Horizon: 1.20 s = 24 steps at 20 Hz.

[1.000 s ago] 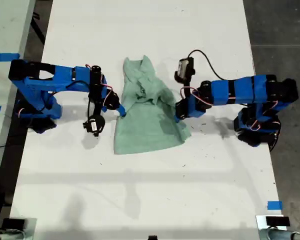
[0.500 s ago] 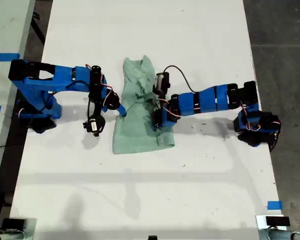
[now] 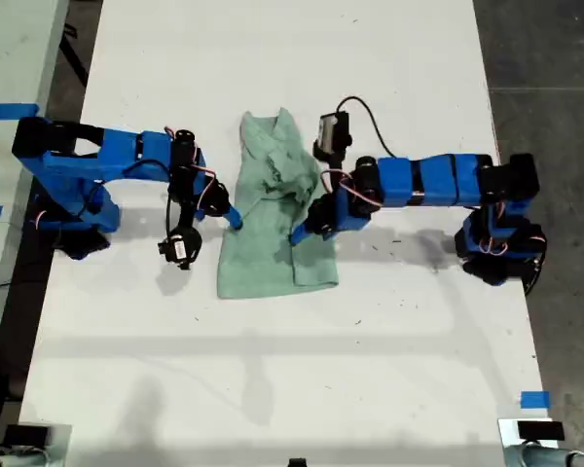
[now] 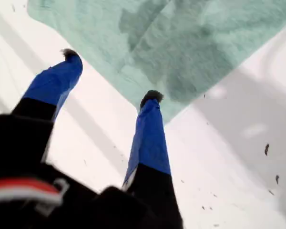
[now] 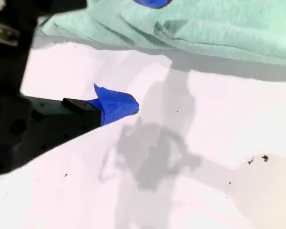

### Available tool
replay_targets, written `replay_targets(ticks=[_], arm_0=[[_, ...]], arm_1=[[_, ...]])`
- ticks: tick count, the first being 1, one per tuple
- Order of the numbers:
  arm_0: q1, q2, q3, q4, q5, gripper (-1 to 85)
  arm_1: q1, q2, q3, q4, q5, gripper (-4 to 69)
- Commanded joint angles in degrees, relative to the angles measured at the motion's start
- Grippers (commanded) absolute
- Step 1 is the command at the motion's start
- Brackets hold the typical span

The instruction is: Fold tshirt

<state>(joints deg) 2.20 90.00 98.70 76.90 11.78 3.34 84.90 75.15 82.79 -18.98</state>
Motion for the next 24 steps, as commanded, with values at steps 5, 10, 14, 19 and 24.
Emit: replay_targets(ticks=[5,10,14,19,24], arm_0=[[9.05,-3.43,-2.37,-4.31,-9.32,27.1],[10.55,-15.29,-2.81,-13.36,-12.04,27.5],[10.2,-19.69,2.02,-21.97,-15.47,25.5],[10.28,-19.34,2.9,-22.5,-17.14,0.1],[10.72,-15.29,2.46,-17.05,-18.46,0.0]], arm_1=[[4.31,26.37,19.25,2.46,0.09,25.6],[4.31,28.56,22.85,0.53,-0.09,25.7],[3.16,29.09,24.87,-0.53,0.44,25.8],[2.99,30.76,28.13,-2.81,0.88,25.8],[2.9,32.08,30.59,-4.22,1.05,25.7]])
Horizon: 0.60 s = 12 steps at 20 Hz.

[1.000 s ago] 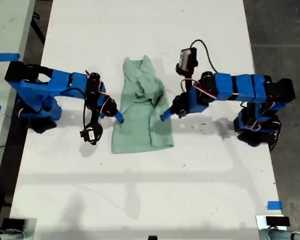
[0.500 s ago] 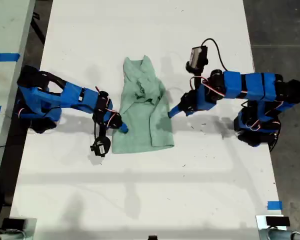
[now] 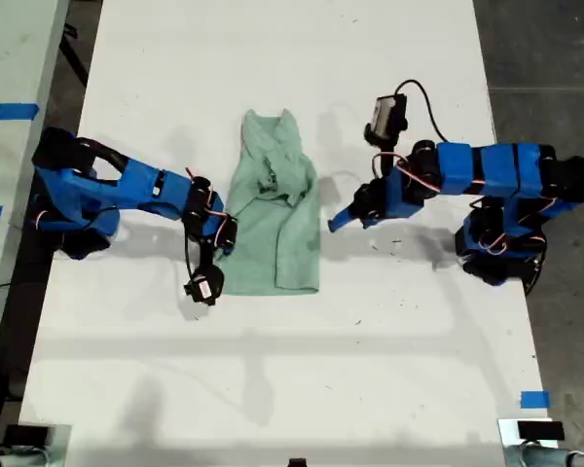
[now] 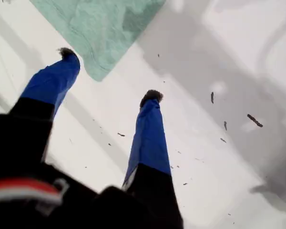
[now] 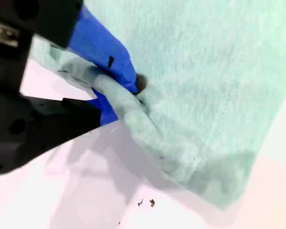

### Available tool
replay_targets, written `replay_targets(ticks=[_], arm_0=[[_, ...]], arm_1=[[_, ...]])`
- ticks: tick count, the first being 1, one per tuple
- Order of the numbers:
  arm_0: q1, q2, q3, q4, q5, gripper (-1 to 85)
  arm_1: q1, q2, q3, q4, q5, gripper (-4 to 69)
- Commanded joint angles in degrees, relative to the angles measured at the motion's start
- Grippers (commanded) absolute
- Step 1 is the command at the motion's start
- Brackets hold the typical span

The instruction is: Fold tshirt

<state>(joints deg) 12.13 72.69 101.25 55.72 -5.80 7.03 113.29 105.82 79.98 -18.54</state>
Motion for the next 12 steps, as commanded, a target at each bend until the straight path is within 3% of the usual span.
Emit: replay_targets(ticks=[1,7,9,12], arm_0=[[0.7,3.96,-1.58,9.05,-1.85,0.0],[-1.41,5.98,-26.46,38.23,-1.76,0.0],[-2.29,-0.62,-37.27,41.57,0.88,0.0],[-3.16,-11.95,-50.8,41.13,4.83,0.0]], arm_1=[[-0.88,4.13,0.53,-1.58,0.88,25.7],[-1.49,7.82,4.31,-2.64,2.11,25.4],[-1.93,8.88,5.19,-2.99,2.72,25.4],[-2.55,9.84,6.15,-3.16,3.52,25.3]])
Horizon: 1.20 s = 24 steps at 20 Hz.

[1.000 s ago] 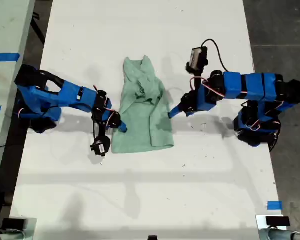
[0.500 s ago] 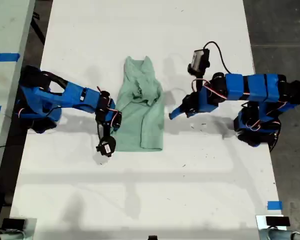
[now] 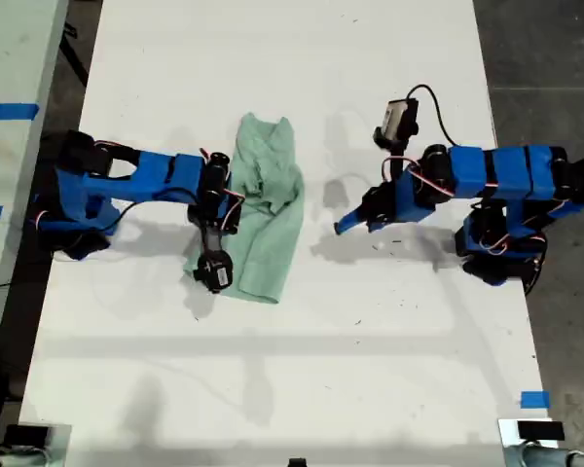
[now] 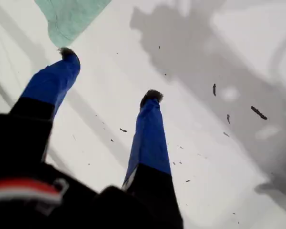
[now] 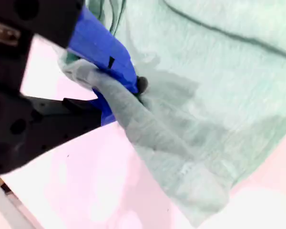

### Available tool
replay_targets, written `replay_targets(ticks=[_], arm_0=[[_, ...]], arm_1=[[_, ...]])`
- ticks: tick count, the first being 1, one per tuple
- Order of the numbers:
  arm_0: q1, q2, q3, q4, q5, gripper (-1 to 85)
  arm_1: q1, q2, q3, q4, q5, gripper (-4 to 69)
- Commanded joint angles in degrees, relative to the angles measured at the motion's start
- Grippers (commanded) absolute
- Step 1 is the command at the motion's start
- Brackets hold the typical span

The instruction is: Fold tshirt

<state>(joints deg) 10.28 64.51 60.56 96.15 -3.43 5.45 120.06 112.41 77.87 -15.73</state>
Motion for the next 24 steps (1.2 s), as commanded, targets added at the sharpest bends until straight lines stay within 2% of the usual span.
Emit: replay_targets(ticks=[1,5,8,10,11,18,24], arm_0=[[-1.58,-7.82,-14.06,0.44,3.34,0.1],[-2.55,-16.52,-16.79,-8.53,6.5,0.8],[-3.25,-22.68,-17.31,-12.48,7.73,2.6],[-3.34,-24.35,-17.31,-14.06,9.14,23.3],[-2.9,-23.64,-17.31,-13.97,9.76,27.1],[2.29,-5.98,-15.12,2.29,8.53,29.9],[6.06,2.02,-14.5,10.81,3.78,30.2]], arm_1=[[-1.14,3.25,-0.26,-1.05,0.97,25.3],[-2.11,3.52,0.44,-1.85,1.85,25.3],[-2.55,3.52,0.53,-2.11,2.29,25.3],[-2.64,3.52,0.97,-2.2,2.46,25.3],[-2.72,3.52,1.05,-2.2,2.55,25.3],[-3.08,3.6,2.11,-2.64,2.81,25.6],[-4.13,1.93,-1.41,-2.2,3.52,25.6]])
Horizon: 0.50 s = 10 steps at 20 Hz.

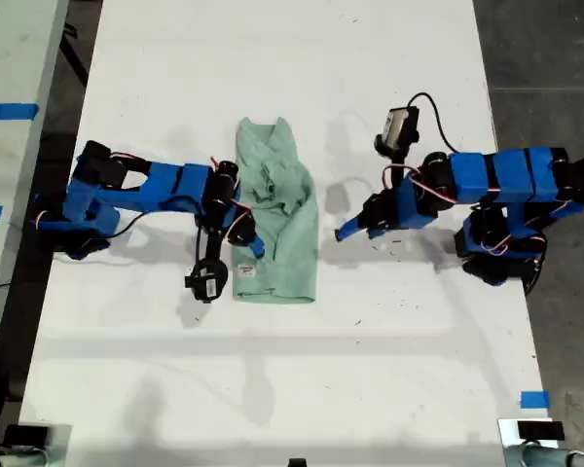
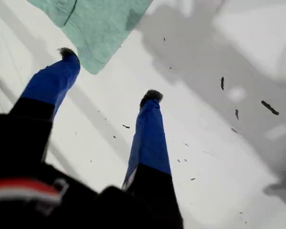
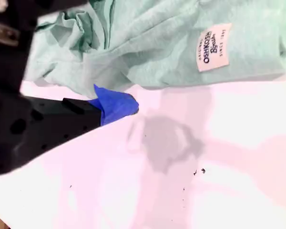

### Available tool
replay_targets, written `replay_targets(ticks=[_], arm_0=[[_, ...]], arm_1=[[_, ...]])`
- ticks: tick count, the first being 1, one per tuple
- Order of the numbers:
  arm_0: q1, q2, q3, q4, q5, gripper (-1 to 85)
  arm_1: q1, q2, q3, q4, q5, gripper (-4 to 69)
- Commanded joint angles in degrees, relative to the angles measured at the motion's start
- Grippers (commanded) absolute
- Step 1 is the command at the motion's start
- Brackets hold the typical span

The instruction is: Fold tshirt

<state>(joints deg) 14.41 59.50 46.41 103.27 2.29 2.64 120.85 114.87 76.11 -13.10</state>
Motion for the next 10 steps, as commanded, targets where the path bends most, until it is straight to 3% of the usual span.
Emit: replay_targets(ticks=[1,4,10], arm_0=[[2.46,8.44,-0.18,5.54,-3.43,30.4],[4.04,11.25,0.0,9.4,-6.94,31.2],[7.56,13.62,0.97,10.37,-11.87,31.2]], arm_1=[[-2.2,-1.23,-6.68,0.09,1.23,26.0],[-4.83,-11.87,-19.42,3.69,1.85,27.3],[-8.7,-29.79,-42.36,9.84,3.08,28.0]])
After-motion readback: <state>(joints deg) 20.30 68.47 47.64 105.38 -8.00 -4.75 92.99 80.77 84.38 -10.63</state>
